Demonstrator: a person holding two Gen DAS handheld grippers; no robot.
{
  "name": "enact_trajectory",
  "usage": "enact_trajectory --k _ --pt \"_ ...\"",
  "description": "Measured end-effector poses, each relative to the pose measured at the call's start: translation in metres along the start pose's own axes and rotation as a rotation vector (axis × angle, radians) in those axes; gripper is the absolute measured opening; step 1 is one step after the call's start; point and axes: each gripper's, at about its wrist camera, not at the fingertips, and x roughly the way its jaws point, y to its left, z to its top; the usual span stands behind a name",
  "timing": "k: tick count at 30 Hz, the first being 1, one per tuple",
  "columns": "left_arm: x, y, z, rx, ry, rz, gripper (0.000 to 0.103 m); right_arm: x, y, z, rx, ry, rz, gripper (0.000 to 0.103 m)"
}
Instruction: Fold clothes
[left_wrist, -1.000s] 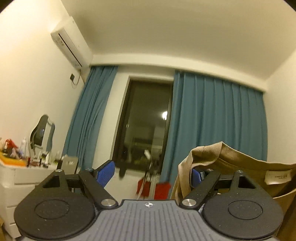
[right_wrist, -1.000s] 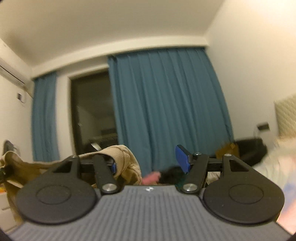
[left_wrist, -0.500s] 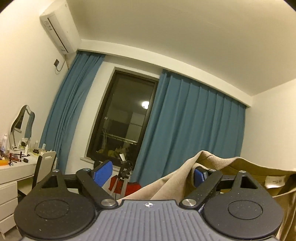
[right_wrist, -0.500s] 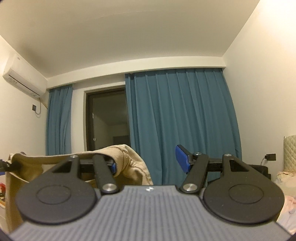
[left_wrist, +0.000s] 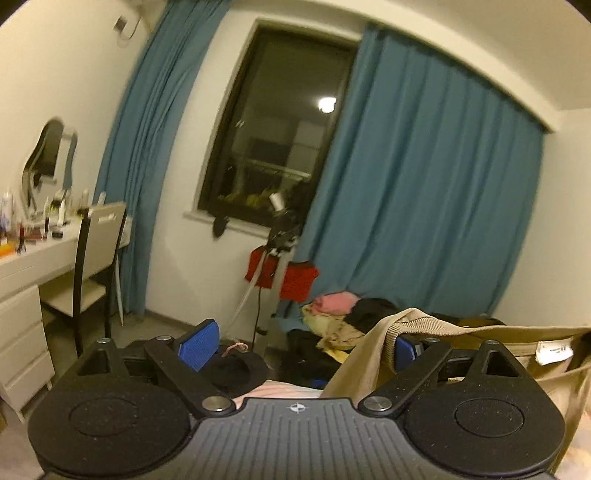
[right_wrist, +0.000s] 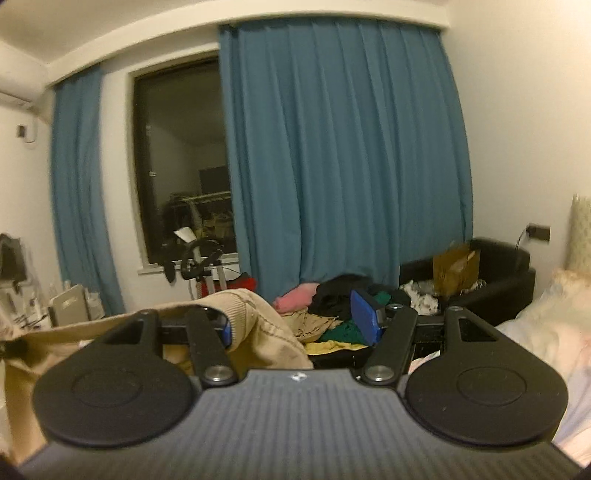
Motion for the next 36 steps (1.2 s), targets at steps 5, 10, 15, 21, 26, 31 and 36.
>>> enact_trajectory --k 5,10,15,21,26,31,36 --pt "0.133 0.004 -0.031 -0.019 0.014 0.078 0.096 0.125 0.013 -0.052 -0.018 0.066 -0.063 0.064" --pt "0.294 0.025 -0.116 0.023 0.119 0.112 0.096 0.253 0.009 -0.146 -0.072 0.161 -0.104 0.064" --pt "0.425 0.051 -0.202 0.068 0.282 0.130 0.096 0.367 -0.017 -0.248 -0.103 0.318 -0.064 0.063" --pt "0.502 0.048 -0.249 0.292 0.509 0.095 0.096 0.463 -0.014 -0.316 -0.243 0.704 0.003 0.063" --pt "0.528 0.039 -0.255 0.462 0.701 0.007 0.095 0.481 0.018 -0.326 -0.422 0.824 0.110 0.063" --pt "0.494 0.046 -0.222 0.329 0.530 -0.150 0.102 0.455 0.011 -0.296 -0.193 0.728 0.179 0.063" --pt "0.424 0.057 -0.215 0.252 0.368 -0.142 0.102 0.413 0.002 -0.282 -0.088 0.586 0.159 0.084"
